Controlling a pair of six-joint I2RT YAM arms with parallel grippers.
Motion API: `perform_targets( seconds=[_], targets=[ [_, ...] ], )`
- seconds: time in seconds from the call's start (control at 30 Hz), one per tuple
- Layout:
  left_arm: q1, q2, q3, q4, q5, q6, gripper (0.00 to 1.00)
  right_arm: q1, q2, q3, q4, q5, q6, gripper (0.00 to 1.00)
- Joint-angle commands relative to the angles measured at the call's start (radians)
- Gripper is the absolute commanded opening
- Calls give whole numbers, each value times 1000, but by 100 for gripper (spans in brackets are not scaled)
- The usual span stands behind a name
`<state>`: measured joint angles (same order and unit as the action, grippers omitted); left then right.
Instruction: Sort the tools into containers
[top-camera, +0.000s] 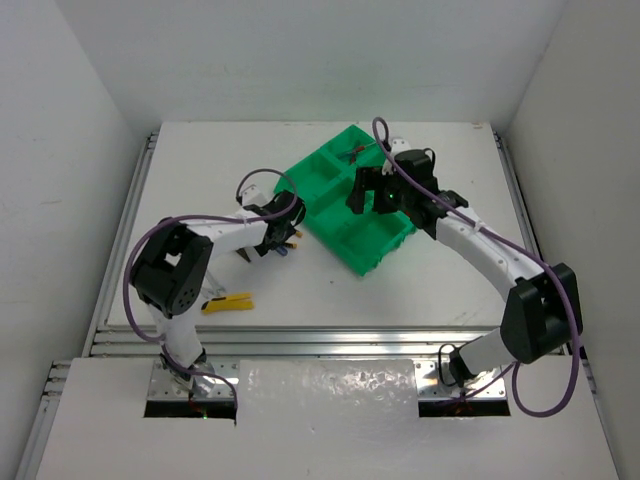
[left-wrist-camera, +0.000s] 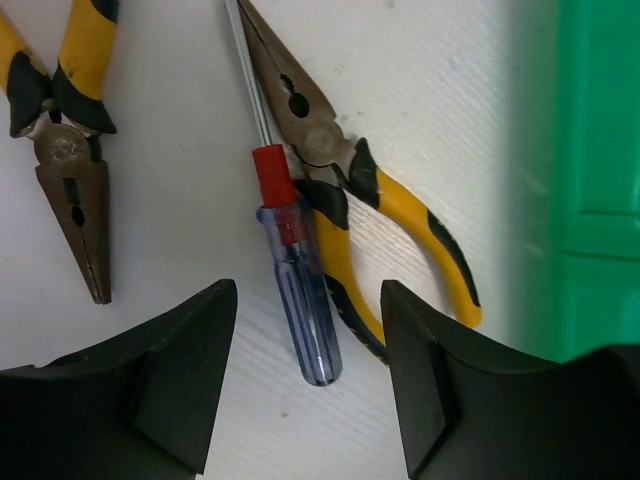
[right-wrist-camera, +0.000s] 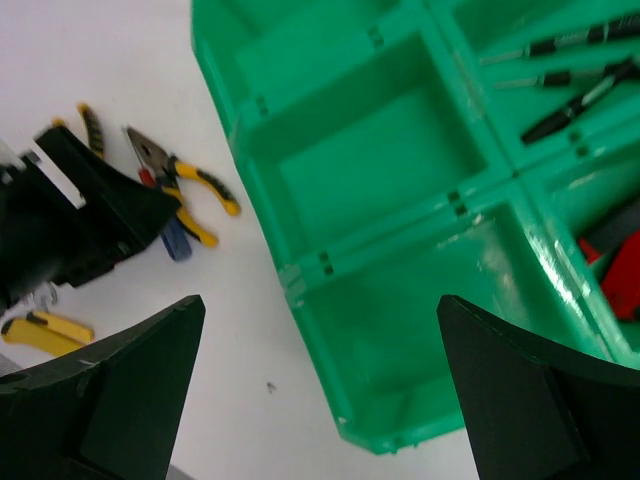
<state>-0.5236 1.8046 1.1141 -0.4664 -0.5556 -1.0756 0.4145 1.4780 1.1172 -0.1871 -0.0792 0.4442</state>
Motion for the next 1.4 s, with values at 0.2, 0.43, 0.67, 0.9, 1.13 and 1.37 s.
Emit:
perform_targets(
  seconds=[0.2, 0.43, 0.67, 0.9, 1.13, 1.37],
  targets=[
    [11, 38, -17, 3, -32, -40, 45, 12, -47, -42, 17, -59, 31, 99],
    [17, 22, -57, 23, -24, -50, 39, 26, -30, -37, 9, -54, 30, 99],
    [17, -59, -100, 98, 0, 11, 63, 38, -8, -7, -18, -54, 19, 99],
    [25, -152, -108, 68, -30, 39, 67, 46, -7, 7, -34, -50, 11, 99],
    [92, -128, -96, 72, 6, 69, 54, 64, 1, 7, -41, -56, 10, 99],
    [119, -62, -79, 150, 63, 117, 54, 75, 8, 12, -48, -54, 5, 99]
  ],
)
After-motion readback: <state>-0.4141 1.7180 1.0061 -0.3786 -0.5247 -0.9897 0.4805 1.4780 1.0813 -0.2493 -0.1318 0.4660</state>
